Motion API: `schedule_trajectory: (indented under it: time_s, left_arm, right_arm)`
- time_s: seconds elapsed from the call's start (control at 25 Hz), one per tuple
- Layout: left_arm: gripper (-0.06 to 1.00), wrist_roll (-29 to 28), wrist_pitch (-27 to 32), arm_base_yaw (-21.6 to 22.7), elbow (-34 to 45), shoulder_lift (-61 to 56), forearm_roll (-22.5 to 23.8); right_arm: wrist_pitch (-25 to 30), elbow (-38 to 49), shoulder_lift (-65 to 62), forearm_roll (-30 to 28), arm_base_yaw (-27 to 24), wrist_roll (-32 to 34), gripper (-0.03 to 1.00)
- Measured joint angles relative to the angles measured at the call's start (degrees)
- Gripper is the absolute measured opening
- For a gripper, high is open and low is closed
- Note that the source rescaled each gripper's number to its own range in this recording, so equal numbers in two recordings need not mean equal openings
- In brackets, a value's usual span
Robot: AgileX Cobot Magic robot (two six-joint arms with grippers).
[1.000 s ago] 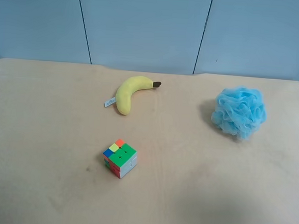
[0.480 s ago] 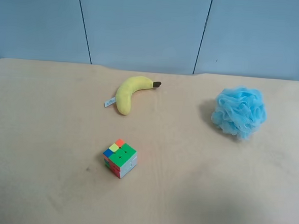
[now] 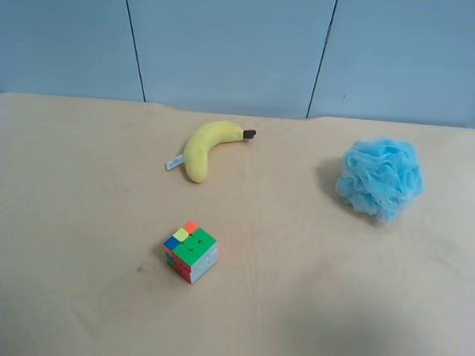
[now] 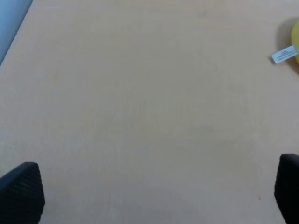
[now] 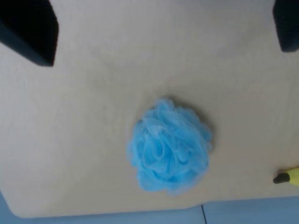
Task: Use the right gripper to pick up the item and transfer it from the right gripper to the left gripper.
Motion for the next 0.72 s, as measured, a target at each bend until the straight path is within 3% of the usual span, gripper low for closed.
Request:
schedule_trajectory:
  time_s: [0.72]
  left_arm:
    - [1.00,0.0,0.0,0.0,0.0,0.0,0.0]
  right_arm:
    - [0.0,0.0,0.0,0.0,0.0,0.0,0.88]
